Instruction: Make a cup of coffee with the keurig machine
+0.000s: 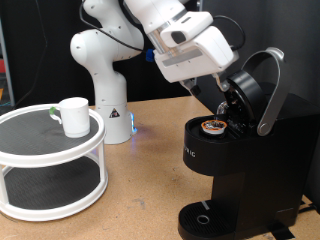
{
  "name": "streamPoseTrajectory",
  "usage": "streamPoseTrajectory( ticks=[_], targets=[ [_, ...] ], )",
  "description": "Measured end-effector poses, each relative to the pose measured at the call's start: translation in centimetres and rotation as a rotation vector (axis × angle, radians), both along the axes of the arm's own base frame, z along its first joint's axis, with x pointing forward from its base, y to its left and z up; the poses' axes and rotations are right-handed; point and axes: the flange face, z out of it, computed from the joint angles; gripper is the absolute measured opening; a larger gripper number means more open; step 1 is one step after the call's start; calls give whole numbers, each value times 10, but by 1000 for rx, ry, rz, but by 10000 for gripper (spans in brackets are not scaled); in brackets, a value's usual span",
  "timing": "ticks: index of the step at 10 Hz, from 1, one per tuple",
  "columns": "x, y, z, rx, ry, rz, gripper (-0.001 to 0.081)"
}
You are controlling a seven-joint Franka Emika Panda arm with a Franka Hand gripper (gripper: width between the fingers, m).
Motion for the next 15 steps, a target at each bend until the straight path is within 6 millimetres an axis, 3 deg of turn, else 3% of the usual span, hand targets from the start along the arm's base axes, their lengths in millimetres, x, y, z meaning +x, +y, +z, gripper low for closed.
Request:
streamPoseTrajectory(
  ticks=[4, 6, 8, 12, 15],
  targets=[
    [-8, -39, 18, 31, 0, 11, 800],
    [-6, -38, 16, 22, -7, 0, 800],
    [-7, -42, 12, -26, 94, 43, 800],
    [8, -76, 24, -44, 202, 22, 800],
    [4, -74, 19, -61, 251, 39, 800]
  ],
)
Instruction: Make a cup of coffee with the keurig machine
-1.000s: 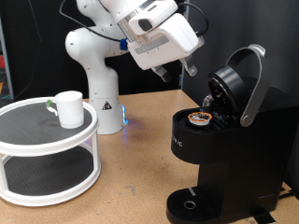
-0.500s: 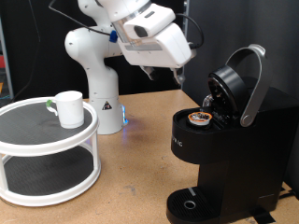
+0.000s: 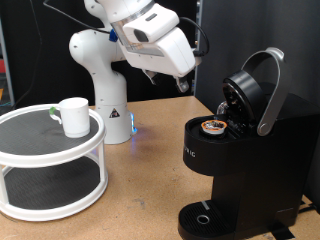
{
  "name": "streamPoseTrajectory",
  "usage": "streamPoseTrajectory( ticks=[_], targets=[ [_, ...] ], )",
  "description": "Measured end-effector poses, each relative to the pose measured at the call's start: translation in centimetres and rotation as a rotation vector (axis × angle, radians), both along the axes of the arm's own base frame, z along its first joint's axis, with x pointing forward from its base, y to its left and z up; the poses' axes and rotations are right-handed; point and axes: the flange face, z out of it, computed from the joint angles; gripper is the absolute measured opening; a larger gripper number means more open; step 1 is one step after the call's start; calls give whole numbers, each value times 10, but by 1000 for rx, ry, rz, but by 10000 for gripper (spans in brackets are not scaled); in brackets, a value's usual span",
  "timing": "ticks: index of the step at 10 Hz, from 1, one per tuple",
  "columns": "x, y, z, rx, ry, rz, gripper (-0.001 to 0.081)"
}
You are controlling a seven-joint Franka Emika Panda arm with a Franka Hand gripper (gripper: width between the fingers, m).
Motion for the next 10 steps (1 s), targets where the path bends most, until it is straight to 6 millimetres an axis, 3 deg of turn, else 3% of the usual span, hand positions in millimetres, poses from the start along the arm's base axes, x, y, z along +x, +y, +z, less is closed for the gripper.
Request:
streamPoseTrajectory(
  ticks=[4, 10],
  targets=[
    [16, -14, 13, 83, -43, -200, 800],
    [29, -35, 28, 123, -53, -239, 800]
  ],
)
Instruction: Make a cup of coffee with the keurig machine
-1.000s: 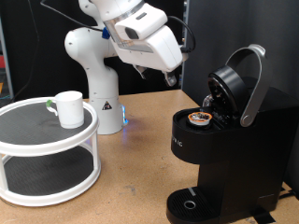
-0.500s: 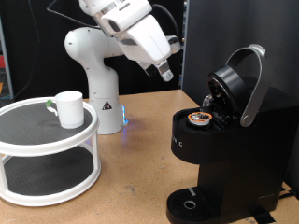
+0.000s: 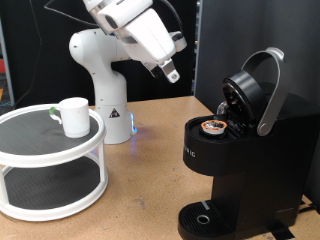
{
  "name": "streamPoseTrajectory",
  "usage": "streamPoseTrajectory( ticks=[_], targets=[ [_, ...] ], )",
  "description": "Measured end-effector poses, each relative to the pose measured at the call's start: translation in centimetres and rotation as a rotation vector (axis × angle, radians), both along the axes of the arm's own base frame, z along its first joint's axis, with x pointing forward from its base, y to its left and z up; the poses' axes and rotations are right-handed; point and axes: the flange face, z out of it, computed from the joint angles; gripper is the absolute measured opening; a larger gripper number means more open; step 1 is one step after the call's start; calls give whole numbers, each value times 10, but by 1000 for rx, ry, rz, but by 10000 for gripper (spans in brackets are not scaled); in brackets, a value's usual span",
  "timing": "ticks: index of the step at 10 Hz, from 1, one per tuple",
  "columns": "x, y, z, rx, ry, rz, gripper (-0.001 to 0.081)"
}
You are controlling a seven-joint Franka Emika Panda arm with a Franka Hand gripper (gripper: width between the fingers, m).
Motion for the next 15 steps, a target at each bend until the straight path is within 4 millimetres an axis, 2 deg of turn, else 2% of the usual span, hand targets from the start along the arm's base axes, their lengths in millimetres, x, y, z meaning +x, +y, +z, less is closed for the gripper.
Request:
streamPoseTrajectory(
  ticks=[3, 5, 7, 10, 13, 15],
  targets=[
    [3, -2, 0, -6, 10, 36, 800],
    [9, -1, 2, 60, -38, -56, 800],
    [15, 11, 9, 142, -26, -162, 800],
    [21, 39, 32, 152, 139, -137, 800],
    [26, 43, 32, 156, 148, -128, 800],
    [26, 55, 34, 170, 153, -103, 800]
  ],
)
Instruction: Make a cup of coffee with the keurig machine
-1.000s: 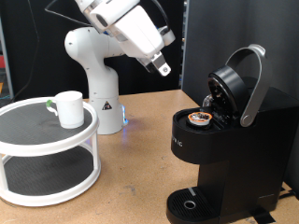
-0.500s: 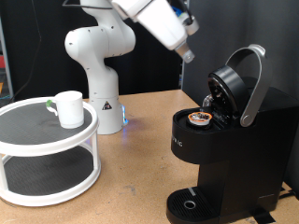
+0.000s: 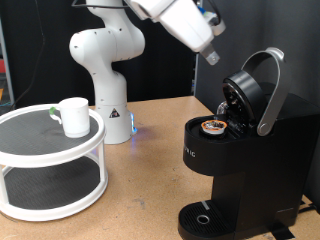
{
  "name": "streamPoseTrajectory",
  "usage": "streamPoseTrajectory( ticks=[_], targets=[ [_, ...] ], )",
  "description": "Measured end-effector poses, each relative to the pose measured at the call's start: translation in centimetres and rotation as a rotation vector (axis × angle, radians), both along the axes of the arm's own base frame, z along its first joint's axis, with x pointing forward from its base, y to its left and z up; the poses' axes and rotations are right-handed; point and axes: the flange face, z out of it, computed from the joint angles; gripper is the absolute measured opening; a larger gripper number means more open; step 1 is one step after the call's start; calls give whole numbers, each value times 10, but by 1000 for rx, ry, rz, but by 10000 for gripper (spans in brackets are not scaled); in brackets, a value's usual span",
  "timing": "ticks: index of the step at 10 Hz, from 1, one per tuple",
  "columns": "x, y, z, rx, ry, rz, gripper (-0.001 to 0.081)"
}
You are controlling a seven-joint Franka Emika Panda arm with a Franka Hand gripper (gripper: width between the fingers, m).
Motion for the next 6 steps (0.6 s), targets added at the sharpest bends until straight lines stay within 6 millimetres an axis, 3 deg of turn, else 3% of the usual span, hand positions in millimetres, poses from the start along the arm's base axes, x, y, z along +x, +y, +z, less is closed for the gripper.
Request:
streamPoseTrajectory(
  ticks=[6],
  targets=[
    [-3, 61, 5, -6, -7, 89, 800]
  ],
)
